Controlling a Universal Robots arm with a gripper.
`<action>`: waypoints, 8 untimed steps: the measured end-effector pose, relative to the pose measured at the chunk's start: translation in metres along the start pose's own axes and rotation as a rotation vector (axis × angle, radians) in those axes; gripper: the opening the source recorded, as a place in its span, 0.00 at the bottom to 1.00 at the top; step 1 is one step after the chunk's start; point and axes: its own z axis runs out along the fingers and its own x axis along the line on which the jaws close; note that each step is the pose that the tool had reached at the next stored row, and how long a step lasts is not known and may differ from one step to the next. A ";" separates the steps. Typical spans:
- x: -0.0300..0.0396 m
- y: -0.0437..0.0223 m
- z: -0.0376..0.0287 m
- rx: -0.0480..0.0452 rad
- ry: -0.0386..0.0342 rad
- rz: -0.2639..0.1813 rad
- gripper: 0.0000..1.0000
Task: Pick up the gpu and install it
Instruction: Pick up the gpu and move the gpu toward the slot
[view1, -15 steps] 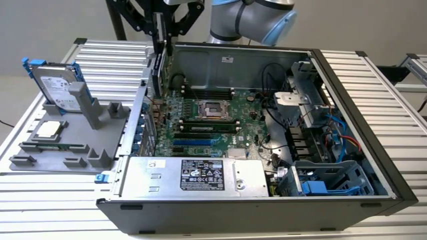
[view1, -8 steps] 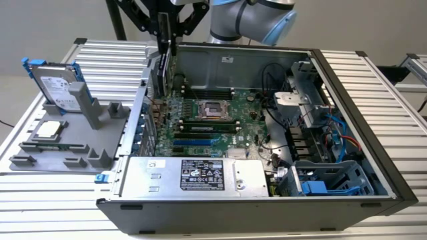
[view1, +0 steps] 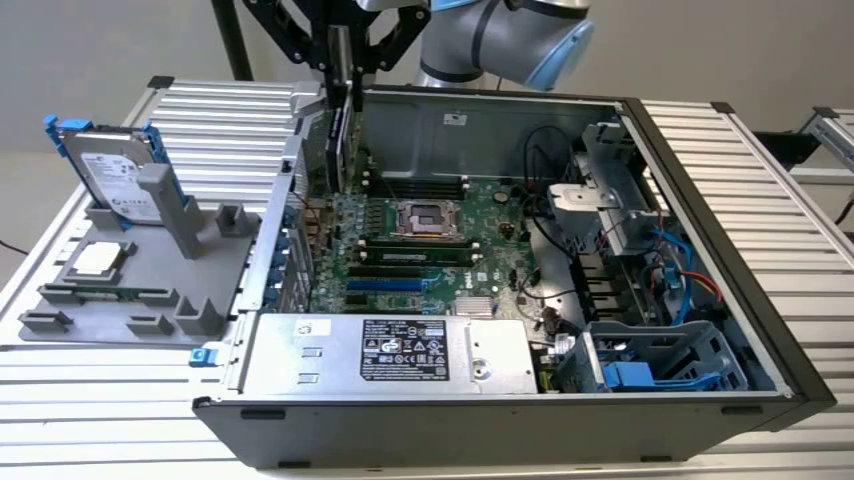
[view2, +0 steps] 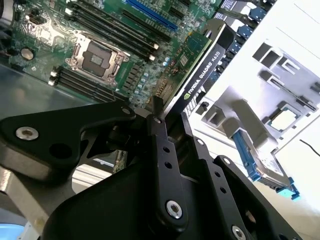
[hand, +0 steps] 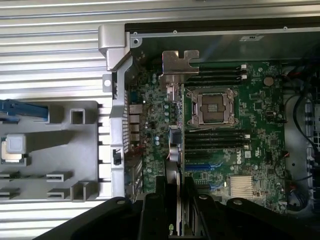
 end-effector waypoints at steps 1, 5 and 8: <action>-0.0010 0.0001 0.0000 -0.0001 0.0000 0.000 0.00; -0.0052 0.0003 0.0000 -0.0001 -0.0001 0.000 0.00; -0.0086 0.0005 0.0000 -0.0001 -0.0001 0.000 0.00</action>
